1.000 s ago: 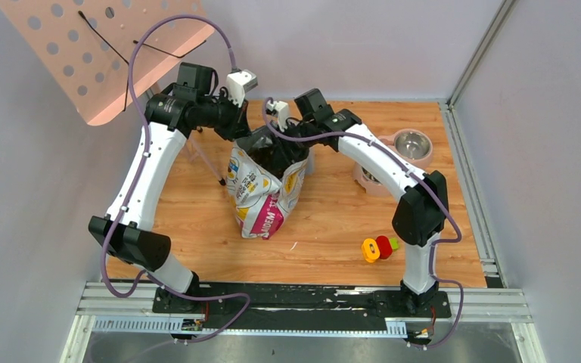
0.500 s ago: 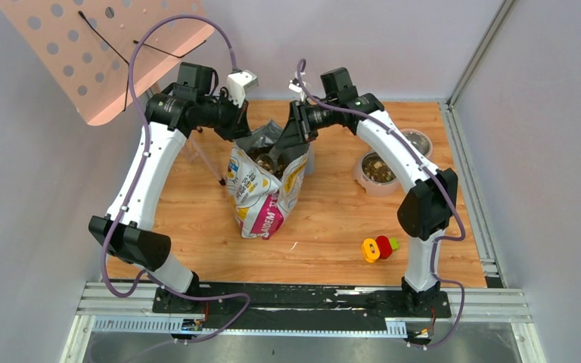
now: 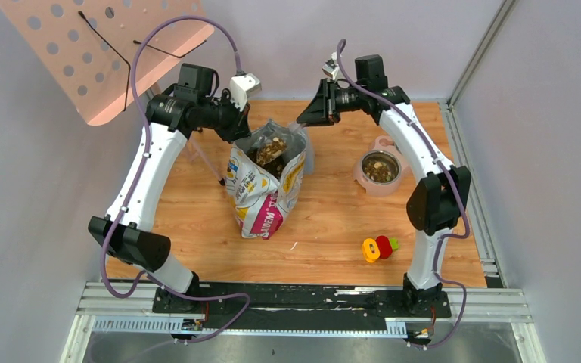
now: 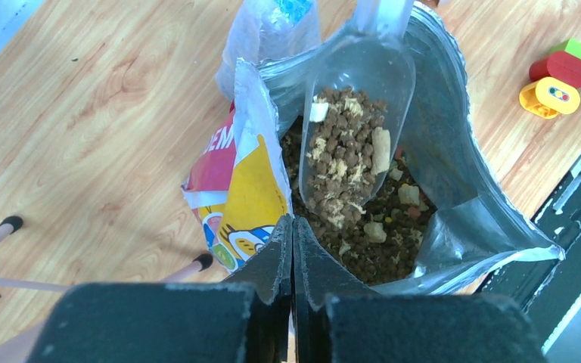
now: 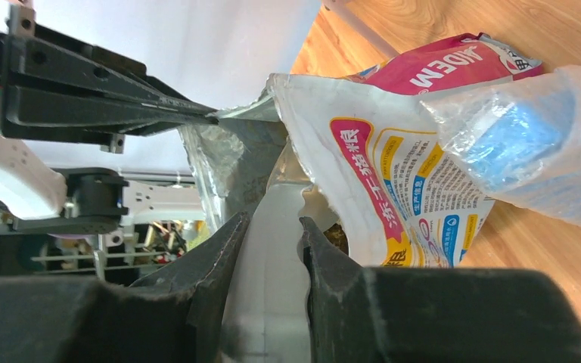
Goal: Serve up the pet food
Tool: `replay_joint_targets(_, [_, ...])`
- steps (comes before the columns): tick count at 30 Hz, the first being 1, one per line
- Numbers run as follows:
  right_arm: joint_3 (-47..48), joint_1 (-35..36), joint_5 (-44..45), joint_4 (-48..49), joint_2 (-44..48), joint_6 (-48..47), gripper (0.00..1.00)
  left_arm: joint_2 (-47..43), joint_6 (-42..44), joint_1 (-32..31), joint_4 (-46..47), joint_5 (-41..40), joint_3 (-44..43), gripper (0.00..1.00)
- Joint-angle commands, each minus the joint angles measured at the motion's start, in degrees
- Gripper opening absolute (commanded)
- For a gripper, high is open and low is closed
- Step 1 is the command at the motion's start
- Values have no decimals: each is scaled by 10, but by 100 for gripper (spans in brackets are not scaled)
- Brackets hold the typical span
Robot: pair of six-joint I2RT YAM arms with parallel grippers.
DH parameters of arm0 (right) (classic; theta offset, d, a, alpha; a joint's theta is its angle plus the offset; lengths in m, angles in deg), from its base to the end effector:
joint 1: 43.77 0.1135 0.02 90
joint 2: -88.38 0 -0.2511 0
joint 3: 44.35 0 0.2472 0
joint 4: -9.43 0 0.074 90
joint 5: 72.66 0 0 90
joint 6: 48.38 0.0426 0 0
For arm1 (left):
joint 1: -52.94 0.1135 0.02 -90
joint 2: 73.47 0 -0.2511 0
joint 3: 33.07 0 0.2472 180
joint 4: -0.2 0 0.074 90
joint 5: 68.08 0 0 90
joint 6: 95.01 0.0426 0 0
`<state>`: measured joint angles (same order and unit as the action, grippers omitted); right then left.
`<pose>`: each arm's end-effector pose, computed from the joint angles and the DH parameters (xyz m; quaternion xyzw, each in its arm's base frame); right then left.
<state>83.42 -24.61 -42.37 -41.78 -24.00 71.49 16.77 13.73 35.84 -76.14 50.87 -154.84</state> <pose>0.3954 0.1763 0.3554 -0.1536 0.7899 0.5671 0.1755 0.2909 -0.1111 0.4154 0.3664 0.8210 -0.2254 0.3753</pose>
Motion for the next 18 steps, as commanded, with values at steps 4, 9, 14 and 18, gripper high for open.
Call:
replay_joint_targets(4, [-23, -27, -32, 83, 13, 105, 0, -20, 25, -1, 6, 22, -15, 2])
replay_joint_targets(9, [-20, -30, -30, 94, 21, 122, 0, -17, 30, -1, 3, 24, -25, 2])
replay_joint_targets(14, [-72, -56, -50, 105, 35, 193, 0, -17, 32, -1, 2, 27, -27, 2])
replay_joint_targets(18, [-95, -57, -82, 145, 30, 246, 0, -17, 37, -1, 0, 22, -26, 3])
